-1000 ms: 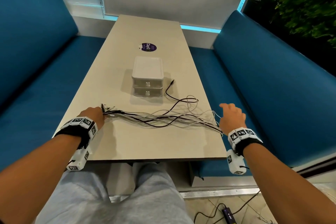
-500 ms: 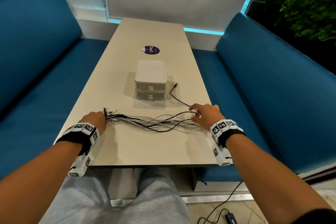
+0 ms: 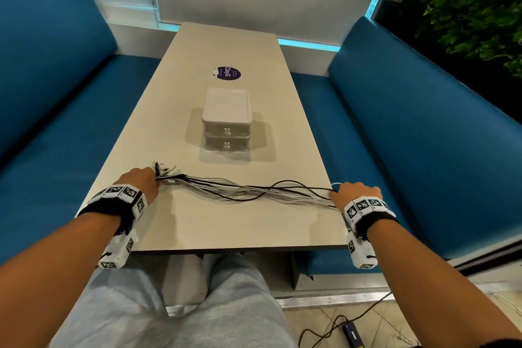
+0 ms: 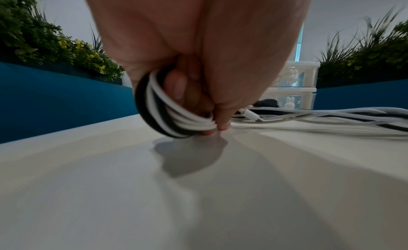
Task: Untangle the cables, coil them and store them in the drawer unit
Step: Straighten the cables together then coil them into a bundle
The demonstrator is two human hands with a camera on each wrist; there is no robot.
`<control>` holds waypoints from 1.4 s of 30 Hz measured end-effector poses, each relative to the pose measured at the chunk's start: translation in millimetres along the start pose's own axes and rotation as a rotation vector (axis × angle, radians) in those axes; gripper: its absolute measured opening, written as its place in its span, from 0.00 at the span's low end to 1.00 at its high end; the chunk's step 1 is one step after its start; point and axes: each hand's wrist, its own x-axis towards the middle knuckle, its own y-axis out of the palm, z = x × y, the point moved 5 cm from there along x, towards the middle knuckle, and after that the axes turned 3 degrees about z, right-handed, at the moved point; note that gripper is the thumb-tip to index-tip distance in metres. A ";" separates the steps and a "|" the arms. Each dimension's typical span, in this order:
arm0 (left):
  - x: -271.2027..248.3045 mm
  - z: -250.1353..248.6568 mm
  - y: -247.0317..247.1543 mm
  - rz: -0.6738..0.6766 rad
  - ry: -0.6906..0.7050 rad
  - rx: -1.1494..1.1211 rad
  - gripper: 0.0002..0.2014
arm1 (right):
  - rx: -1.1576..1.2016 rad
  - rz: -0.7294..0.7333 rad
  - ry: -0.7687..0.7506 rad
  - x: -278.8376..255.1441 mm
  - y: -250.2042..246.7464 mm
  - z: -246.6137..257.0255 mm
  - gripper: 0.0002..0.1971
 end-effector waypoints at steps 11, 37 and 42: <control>1.1 -0.1 0.8 -0.004 0.014 0.001 0.10 | 0.638 0.284 -0.287 -7.2 34.0 -24.4 0.57; 0.6 -2.2 0.1 -0.001 0.005 -0.005 0.12 | 0.328 -0.058 -0.033 5.9 33.2 -61.6 0.48; 0.1 -2.4 0.3 -0.003 0.005 0.002 0.12 | 0.219 -0.094 -0.032 4.3 37.6 -58.5 0.56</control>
